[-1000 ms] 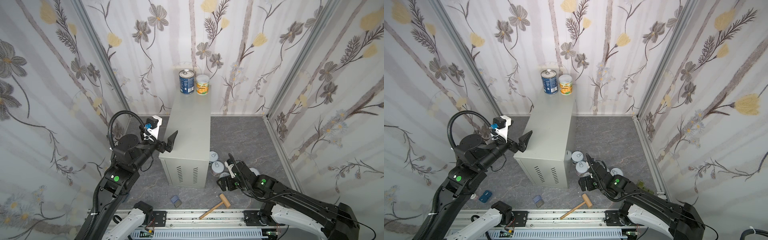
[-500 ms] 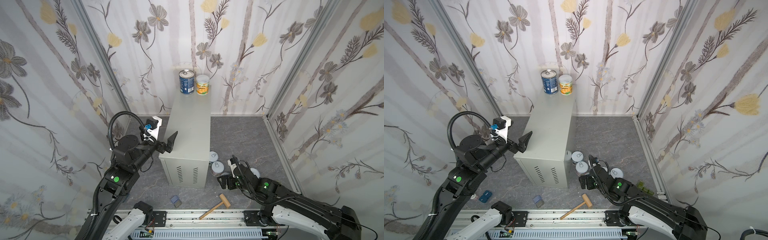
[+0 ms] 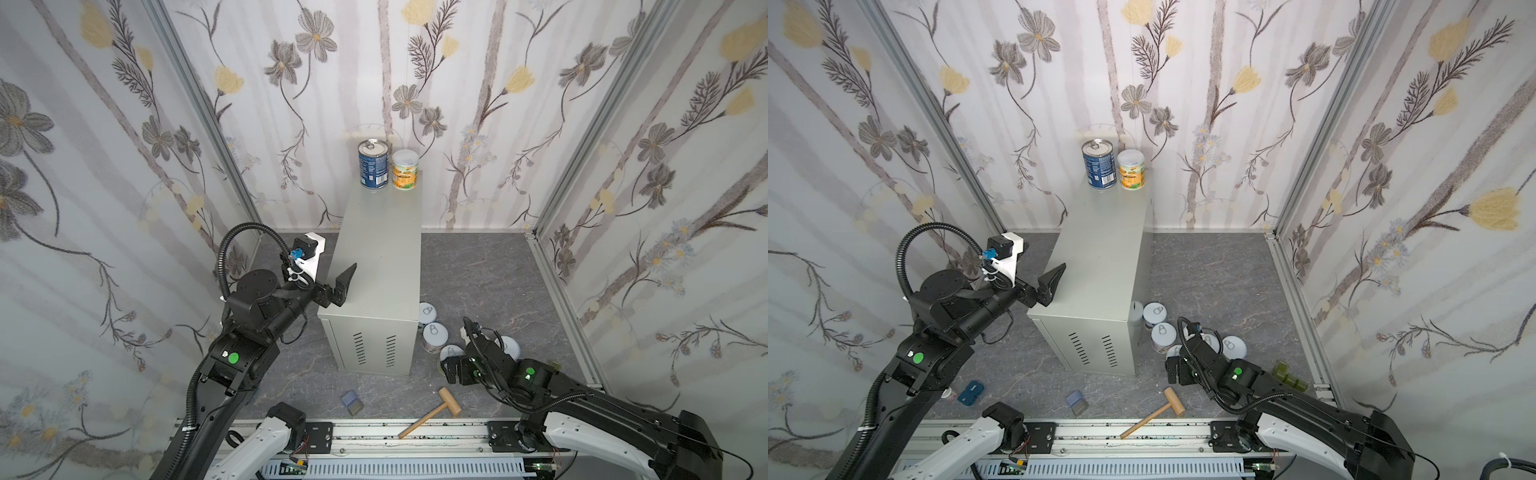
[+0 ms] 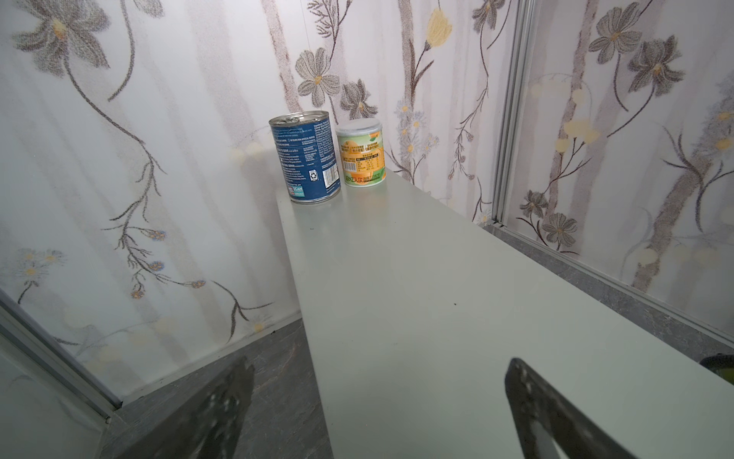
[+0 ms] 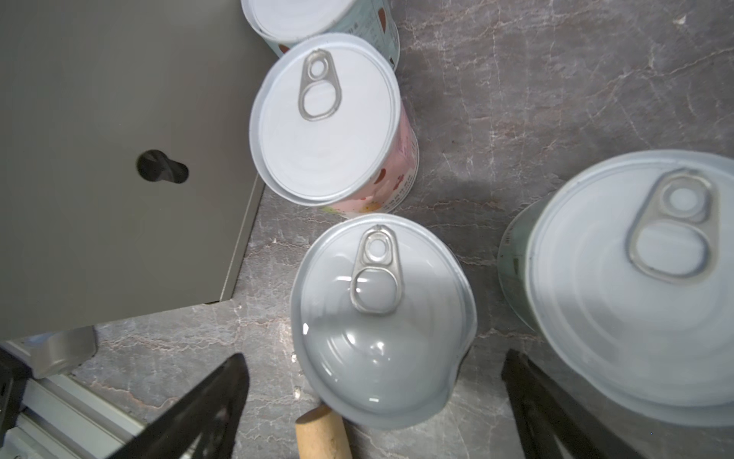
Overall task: Place and organize the canned foods onto the counter
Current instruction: 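Lower the right gripper over the green-label can on the floor, then close the right gripper on the green-label can and lift it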
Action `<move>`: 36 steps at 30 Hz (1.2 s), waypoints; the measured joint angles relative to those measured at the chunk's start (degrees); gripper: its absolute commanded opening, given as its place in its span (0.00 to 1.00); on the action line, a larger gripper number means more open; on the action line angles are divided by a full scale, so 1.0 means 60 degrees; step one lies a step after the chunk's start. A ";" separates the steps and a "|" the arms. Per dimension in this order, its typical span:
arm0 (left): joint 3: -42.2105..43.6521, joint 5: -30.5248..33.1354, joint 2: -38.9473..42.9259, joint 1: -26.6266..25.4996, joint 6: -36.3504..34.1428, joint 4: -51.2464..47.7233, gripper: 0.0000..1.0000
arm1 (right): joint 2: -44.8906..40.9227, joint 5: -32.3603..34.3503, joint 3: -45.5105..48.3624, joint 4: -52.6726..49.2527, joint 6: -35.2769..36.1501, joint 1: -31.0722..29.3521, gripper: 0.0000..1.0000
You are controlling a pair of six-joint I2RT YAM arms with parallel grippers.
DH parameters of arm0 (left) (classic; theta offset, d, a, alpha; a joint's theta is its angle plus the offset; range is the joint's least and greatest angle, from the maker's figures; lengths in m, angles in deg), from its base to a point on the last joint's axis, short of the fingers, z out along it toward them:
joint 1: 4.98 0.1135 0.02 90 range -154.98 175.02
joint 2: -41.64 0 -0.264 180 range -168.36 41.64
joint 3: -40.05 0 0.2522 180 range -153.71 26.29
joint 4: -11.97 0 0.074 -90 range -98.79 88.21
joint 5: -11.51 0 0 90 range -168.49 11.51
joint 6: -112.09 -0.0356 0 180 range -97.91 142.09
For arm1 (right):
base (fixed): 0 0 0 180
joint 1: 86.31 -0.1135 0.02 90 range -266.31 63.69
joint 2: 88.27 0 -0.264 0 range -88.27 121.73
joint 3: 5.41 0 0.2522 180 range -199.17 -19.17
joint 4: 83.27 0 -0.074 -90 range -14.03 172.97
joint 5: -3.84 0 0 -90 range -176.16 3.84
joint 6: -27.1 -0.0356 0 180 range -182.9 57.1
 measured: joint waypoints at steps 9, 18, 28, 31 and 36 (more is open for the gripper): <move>0.0044 -0.0004 0.0018 0.0000 0.0000 0.0004 1.00 | 0.1497 0.0368 0.0007 0.1239 -0.0007 -0.0040 0.93; 0.0062 -0.0004 -0.0015 0.0011 -0.0004 0.0007 1.00 | 0.2262 0.1585 -0.0430 0.1439 -0.0011 -0.0557 0.82; 0.0069 -0.0066 -0.0025 0.0011 -0.0004 0.0036 1.00 | 0.3056 0.2018 -0.0659 0.1450 -0.0007 -0.0969 0.86; 0.0073 -0.0066 -0.0025 0.0018 -0.0004 0.0062 1.00 | 0.3096 0.2149 -0.0670 0.1370 -0.0015 -0.1056 0.74; 0.0073 -0.0073 -0.0025 0.0029 0.0000 0.0066 1.00 | 0.2962 0.2277 -0.0849 0.1056 -0.0015 -0.1115 0.54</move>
